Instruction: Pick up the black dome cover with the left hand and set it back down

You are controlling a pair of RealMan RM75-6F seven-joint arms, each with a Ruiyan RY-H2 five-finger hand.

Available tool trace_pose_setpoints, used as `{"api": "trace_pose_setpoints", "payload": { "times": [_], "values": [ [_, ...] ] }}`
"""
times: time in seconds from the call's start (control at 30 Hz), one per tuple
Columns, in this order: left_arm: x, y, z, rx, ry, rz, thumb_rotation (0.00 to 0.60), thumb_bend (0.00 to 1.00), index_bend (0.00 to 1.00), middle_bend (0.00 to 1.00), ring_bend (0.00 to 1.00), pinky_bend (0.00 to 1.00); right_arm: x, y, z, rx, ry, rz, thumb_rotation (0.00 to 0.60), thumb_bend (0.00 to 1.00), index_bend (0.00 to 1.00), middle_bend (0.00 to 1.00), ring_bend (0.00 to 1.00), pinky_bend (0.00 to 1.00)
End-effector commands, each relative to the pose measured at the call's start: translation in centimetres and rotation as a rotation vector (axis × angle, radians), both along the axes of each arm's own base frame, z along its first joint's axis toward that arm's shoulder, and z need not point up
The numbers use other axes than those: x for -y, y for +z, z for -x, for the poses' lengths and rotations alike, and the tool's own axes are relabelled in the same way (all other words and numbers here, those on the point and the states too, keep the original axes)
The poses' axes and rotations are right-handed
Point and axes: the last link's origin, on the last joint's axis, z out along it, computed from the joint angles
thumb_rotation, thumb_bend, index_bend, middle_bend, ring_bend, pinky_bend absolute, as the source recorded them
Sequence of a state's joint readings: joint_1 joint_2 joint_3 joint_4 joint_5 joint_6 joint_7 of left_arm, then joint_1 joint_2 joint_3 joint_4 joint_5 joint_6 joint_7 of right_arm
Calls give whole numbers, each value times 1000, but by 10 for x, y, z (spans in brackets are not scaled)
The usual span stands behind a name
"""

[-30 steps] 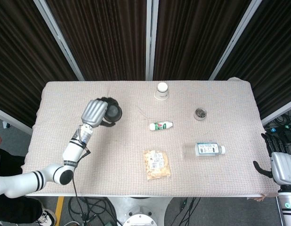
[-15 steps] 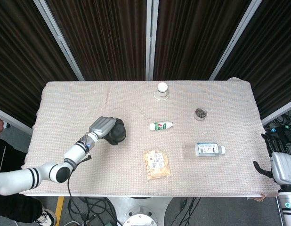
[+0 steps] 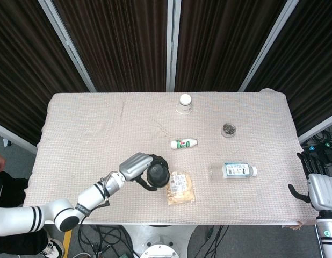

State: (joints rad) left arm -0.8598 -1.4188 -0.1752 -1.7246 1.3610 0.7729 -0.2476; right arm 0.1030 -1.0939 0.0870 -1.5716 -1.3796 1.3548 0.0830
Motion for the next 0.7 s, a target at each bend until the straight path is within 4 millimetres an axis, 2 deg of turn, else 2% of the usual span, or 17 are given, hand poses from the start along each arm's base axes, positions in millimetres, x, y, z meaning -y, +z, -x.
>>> {"api": "trace_pose_setpoints", "payload": {
  "times": [0.03, 0.13, 0.27, 0.43, 0.53, 0.63, 0.7],
  "values": [
    [-6, -10, 9, -24, -42, -62, 600, 183, 355, 439, 311, 399, 0, 1, 0, 2, -1, 3, 600, 196, 19, 54, 0, 6],
    [-36, -8, 27, -64, 29, -207, 600, 179, 355, 439, 311, 399, 1, 2, 2, 6, -8, 6, 600, 196, 20, 54, 0, 6],
    [-84, 10, 53, -148, 121, -477, 600, 177, 355, 439, 311, 398, 2, 2, 4, 8, -14, 4, 600, 197, 20, 54, 0, 6],
    [-128, 38, 83, -229, 278, -573, 600, 176, 355, 439, 311, 397, 2, 2, 0, 8, -2, 7, 600, 197, 20, 54, 0, 6],
    [-128, 40, 86, -217, 314, -540, 600, 176, 355, 439, 311, 396, 1, 2, -1, 4, 4, 8, 600, 197, 20, 54, 0, 6],
    [-101, 25, 74, -188, 256, -444, 600, 177, 355, 440, 311, 395, 1, 0, -3, 3, 10, 3, 600, 196, 20, 55, 0, 6],
    [-66, 7, 57, -124, 208, -313, 600, 177, 355, 439, 311, 395, 1, -2, -4, 5, 13, -3, 600, 197, 20, 54, 0, 6]
  ]
}}
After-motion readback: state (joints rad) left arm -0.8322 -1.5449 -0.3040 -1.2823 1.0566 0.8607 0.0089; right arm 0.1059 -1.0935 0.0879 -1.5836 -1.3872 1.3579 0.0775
